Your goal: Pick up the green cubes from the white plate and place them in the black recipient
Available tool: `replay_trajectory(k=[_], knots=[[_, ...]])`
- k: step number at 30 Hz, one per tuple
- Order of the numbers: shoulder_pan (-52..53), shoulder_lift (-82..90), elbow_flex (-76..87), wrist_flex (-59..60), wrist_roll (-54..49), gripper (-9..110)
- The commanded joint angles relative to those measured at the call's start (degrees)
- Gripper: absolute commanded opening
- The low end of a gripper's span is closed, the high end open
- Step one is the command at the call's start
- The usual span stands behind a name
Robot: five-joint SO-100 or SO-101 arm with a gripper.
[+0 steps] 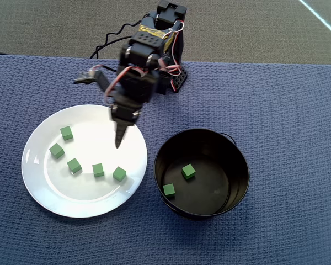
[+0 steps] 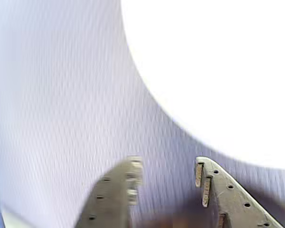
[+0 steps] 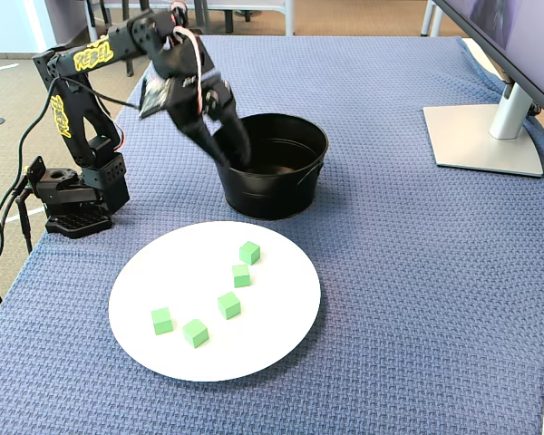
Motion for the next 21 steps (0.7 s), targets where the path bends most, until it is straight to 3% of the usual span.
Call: replay_trajectory(k=[1, 5, 10, 18, 21], knots=[[5.36, -3.34, 2.46, -6.77, 9.93, 1], [6.77, -9.67, 4.13, -9.49, 24.08, 6], [3.52, -10.63, 4.22, -8.26, 25.14, 5], [2.29, -12.92, 0.62, -3.25, 38.23, 0], [1.23, -15.73, -2.55, 0.18, 36.21, 1]])
